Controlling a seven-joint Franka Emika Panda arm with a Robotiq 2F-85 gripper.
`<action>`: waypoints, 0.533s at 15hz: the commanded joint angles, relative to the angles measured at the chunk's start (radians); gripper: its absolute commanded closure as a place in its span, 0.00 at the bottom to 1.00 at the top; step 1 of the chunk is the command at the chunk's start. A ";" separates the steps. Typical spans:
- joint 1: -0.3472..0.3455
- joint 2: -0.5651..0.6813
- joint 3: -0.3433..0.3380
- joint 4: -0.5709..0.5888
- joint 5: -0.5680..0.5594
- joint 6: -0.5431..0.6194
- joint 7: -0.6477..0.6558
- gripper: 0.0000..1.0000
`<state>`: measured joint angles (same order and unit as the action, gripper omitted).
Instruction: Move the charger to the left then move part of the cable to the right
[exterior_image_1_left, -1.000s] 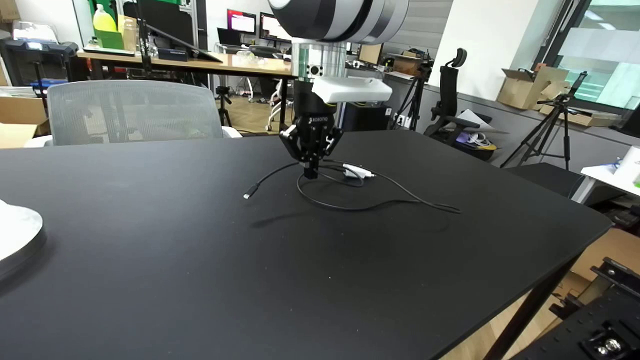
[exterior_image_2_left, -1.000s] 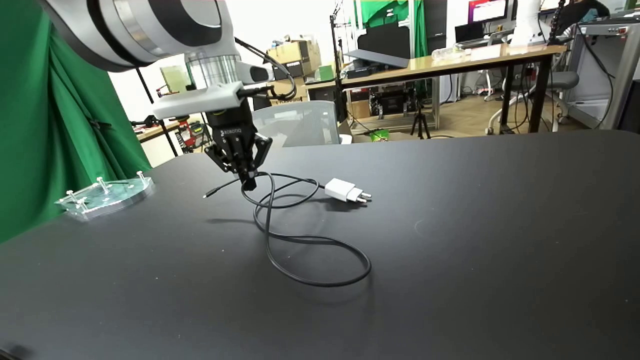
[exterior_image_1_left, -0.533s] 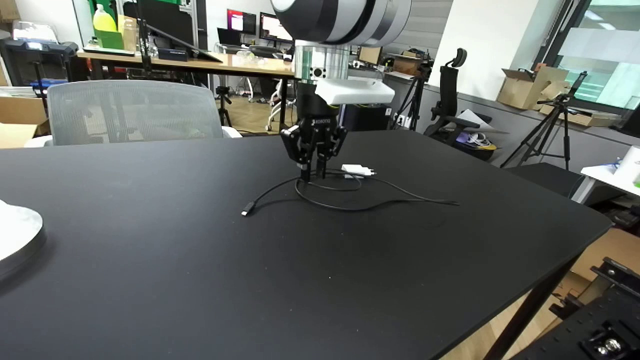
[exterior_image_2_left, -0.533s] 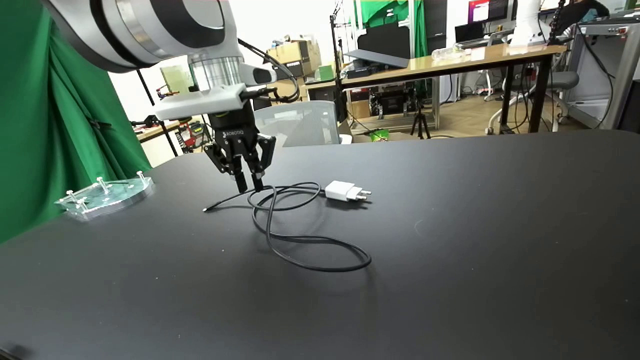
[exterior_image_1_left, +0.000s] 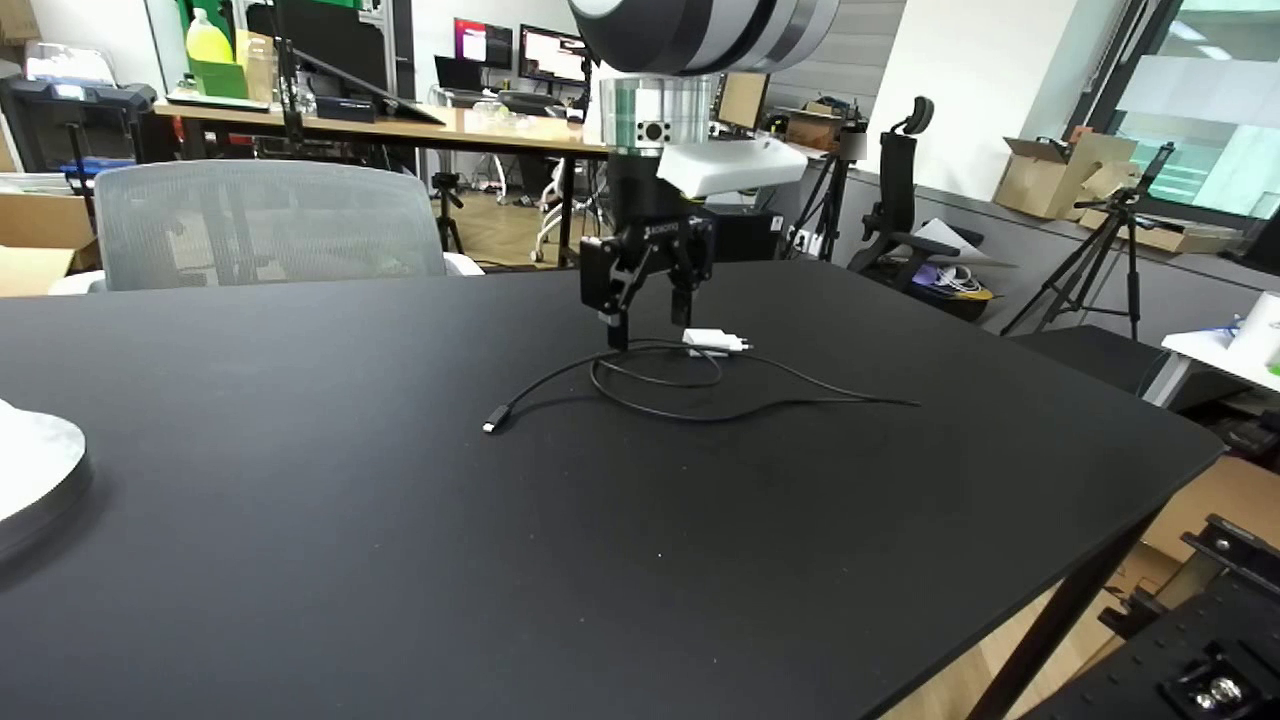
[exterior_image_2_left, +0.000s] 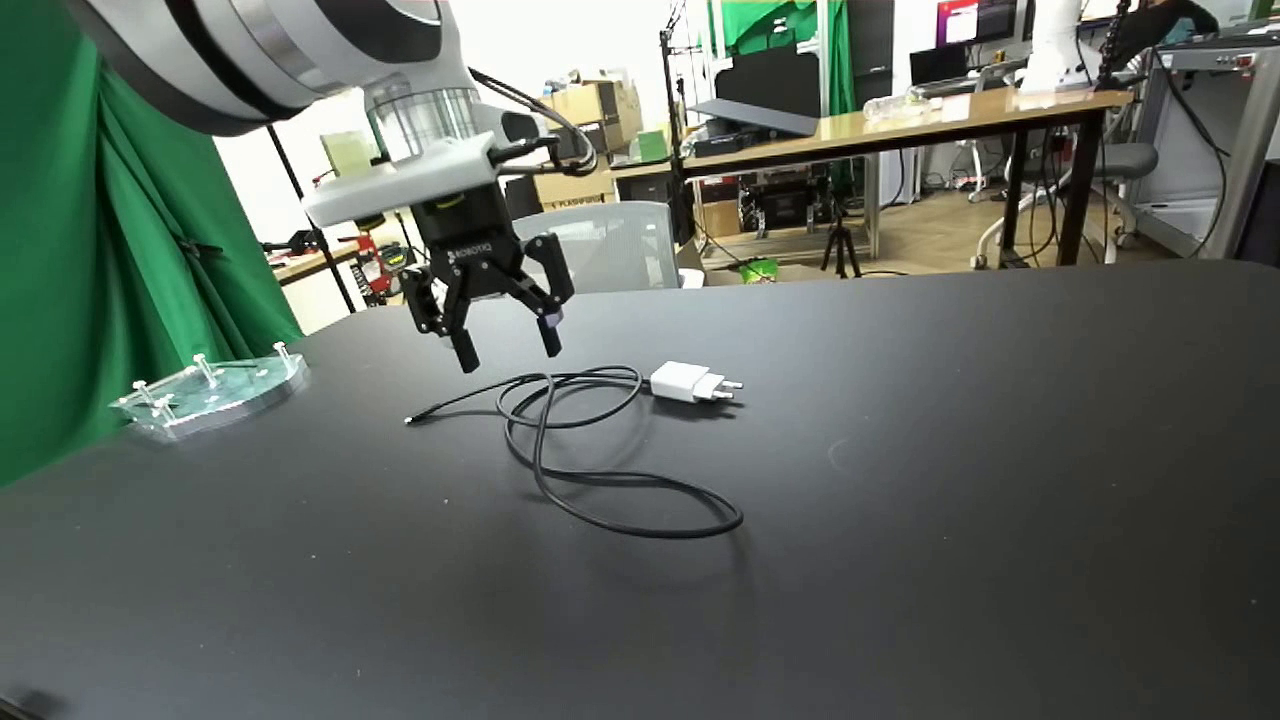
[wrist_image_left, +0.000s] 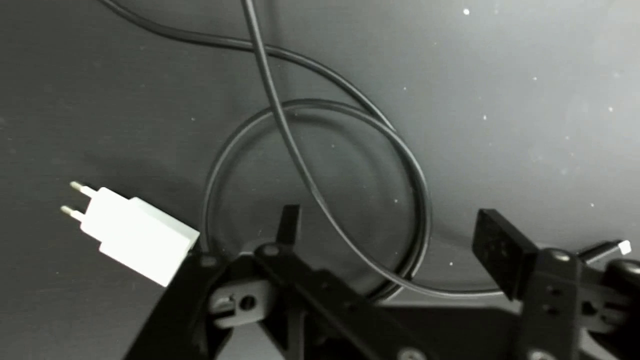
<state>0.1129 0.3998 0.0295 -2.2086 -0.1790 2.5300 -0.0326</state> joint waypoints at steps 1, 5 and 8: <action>0.009 -0.096 -0.032 -0.075 -0.105 -0.093 -0.017 0.00; -0.035 -0.102 -0.018 -0.099 -0.120 -0.140 -0.116 0.25; -0.060 -0.086 -0.018 -0.090 -0.111 -0.158 -0.181 0.38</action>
<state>0.0793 0.3254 0.0087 -2.2898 -0.2808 2.3960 -0.1620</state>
